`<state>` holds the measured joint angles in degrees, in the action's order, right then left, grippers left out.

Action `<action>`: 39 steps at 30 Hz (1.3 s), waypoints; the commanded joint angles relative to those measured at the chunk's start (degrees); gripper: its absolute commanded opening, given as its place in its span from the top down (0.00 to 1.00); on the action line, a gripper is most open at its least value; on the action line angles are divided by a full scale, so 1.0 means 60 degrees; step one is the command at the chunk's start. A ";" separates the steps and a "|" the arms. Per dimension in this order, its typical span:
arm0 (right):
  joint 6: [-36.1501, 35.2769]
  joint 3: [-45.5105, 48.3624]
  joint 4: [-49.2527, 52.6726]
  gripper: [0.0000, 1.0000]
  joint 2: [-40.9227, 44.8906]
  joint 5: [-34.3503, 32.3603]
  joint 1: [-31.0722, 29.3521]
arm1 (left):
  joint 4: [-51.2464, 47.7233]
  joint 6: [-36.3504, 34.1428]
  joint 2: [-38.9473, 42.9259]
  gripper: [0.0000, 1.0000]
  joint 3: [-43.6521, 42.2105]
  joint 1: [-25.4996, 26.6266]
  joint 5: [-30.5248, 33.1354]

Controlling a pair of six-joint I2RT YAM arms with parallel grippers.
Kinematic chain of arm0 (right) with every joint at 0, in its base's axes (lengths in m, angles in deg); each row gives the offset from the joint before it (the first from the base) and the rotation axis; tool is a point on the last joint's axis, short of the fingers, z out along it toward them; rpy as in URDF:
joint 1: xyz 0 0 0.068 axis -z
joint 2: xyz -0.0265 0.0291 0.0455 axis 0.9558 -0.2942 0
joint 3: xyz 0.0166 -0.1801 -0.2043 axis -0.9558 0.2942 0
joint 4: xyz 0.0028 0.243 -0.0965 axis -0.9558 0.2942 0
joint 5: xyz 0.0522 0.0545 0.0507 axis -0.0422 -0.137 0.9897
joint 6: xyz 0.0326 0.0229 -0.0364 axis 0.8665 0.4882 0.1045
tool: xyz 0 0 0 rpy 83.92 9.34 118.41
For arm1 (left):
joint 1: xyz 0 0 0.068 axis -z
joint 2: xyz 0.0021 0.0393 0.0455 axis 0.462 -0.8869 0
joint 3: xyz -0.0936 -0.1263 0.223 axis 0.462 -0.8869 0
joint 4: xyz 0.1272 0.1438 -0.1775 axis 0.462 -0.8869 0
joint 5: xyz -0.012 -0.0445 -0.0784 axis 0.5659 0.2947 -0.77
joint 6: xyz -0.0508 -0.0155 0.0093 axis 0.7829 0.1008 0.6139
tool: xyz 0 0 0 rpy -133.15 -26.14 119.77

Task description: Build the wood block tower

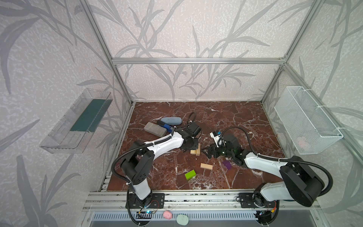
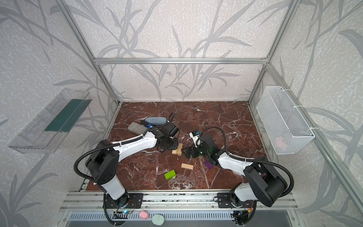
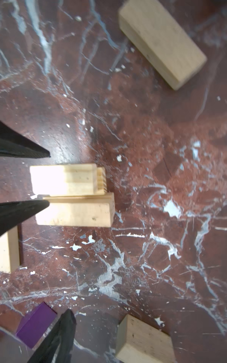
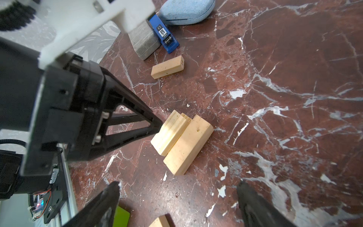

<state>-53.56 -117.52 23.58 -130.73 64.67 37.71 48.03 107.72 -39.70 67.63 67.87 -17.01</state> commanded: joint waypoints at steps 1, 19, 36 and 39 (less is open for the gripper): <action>0.0010 -0.0059 0.0086 0.08 -0.0107 -0.0011 0.0035 | -0.0205 0.0522 0.0263 0.69 -0.0506 -0.0441 0.0164; -0.0075 -0.0281 0.0394 0.12 -0.0359 -0.0010 0.0034 | 0.0685 0.0842 -0.0868 0.76 -0.0423 -0.0706 -0.0601; -0.0123 -0.0249 0.0466 0.12 -0.0256 -0.0166 0.0044 | 0.0662 0.0662 -0.1236 0.76 -0.0031 -0.0530 -0.0877; -0.0136 -0.0243 0.0467 0.12 -0.0241 -0.0166 0.0040 | 0.0592 0.0630 -0.1274 0.76 0.0002 -0.0530 -0.0784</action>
<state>-53.75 -117.95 25.86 -133.18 64.19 37.71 52.60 111.88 -46.59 66.18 64.53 -22.06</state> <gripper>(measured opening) 0.876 0.237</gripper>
